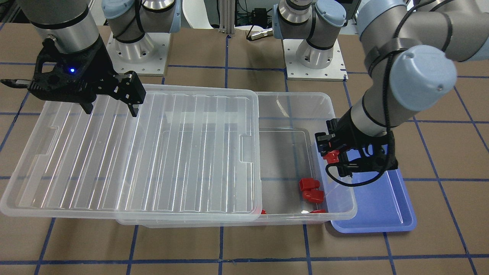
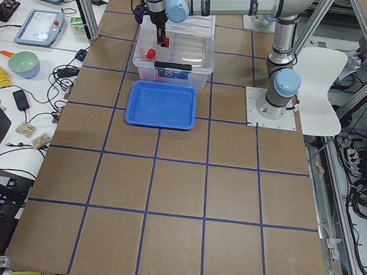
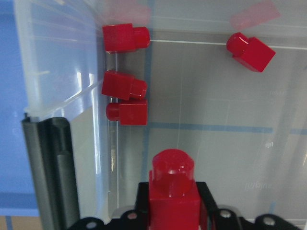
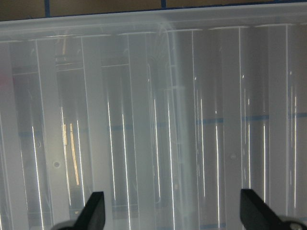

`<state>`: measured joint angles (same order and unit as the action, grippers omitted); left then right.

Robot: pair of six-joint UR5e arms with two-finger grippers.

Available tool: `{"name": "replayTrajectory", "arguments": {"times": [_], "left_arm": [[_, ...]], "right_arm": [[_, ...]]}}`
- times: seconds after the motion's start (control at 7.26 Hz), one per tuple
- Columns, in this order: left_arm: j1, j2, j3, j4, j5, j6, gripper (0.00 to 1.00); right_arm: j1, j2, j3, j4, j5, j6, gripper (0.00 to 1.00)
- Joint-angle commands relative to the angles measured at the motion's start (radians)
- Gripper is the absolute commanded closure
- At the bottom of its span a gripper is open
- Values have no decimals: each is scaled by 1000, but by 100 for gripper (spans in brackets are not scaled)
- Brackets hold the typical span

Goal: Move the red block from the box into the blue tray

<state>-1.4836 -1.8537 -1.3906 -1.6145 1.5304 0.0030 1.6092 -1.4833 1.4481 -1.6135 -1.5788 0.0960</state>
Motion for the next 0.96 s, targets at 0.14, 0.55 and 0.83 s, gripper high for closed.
{"name": "replayTrajectory", "arguments": {"times": [0.14,0.55,0.83], "left_arm": [[224,1,-4,-44,66,291,100],[299,-48,-73,38,63,381,100],[298,-91,-146,151,62,376,100]], "right_arm": [[0,0,0,0,0,1,0],[0,0,-2,-2,2,4,0],[0,2,-5,-3,0,4,0]]}}
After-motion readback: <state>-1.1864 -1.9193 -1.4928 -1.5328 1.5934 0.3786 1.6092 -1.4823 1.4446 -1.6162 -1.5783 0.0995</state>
